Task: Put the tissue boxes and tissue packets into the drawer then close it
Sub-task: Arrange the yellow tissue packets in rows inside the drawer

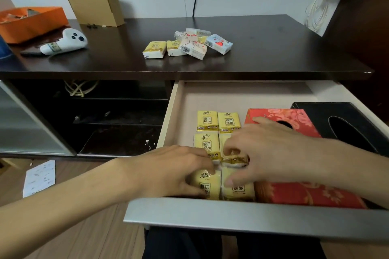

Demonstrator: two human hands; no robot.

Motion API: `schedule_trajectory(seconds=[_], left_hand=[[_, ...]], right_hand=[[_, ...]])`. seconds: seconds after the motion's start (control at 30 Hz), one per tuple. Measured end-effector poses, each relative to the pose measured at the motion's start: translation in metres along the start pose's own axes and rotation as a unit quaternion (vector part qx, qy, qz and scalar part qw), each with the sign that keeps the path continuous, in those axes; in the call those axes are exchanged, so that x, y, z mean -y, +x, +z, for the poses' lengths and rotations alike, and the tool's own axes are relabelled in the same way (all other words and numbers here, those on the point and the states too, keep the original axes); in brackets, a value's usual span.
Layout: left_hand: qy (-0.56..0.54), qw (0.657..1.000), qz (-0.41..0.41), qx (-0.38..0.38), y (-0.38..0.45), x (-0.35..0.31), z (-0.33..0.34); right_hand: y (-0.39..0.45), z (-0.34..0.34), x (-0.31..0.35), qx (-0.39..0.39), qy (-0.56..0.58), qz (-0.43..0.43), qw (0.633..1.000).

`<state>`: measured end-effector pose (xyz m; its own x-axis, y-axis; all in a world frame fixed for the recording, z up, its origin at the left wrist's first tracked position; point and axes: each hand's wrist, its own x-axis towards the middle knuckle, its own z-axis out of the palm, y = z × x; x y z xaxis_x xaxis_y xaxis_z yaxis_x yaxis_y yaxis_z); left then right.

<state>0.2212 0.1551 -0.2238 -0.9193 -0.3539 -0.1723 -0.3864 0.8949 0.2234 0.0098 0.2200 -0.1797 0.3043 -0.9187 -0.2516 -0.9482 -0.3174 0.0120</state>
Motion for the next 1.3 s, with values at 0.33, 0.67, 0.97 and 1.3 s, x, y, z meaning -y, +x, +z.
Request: schedule_trajectory(seconds=[0.33,0.67,0.97,1.3], left_hand=[[-0.025,0.991,-0.030,-0.129,0.025,0.016,-0.034],[0.083,0.983,-0.154,-0.056,0.078,0.056,-0.016],[0.059,0.984,-0.137,-0.093,0.074,0.055,-0.014],[-0.038,0.961,-0.133,-0.239,0.071,0.058,-0.018]], right_hand=[[0.074,0.003,-0.060,-0.092,0.089,0.085,0.988],[0.093,0.019,-0.062,-0.052,0.024,0.129,0.990],[0.089,0.021,-0.060,-0.090,0.058,0.134,0.985],[0.085,0.021,-0.062,-0.195,0.143,0.129,0.962]])
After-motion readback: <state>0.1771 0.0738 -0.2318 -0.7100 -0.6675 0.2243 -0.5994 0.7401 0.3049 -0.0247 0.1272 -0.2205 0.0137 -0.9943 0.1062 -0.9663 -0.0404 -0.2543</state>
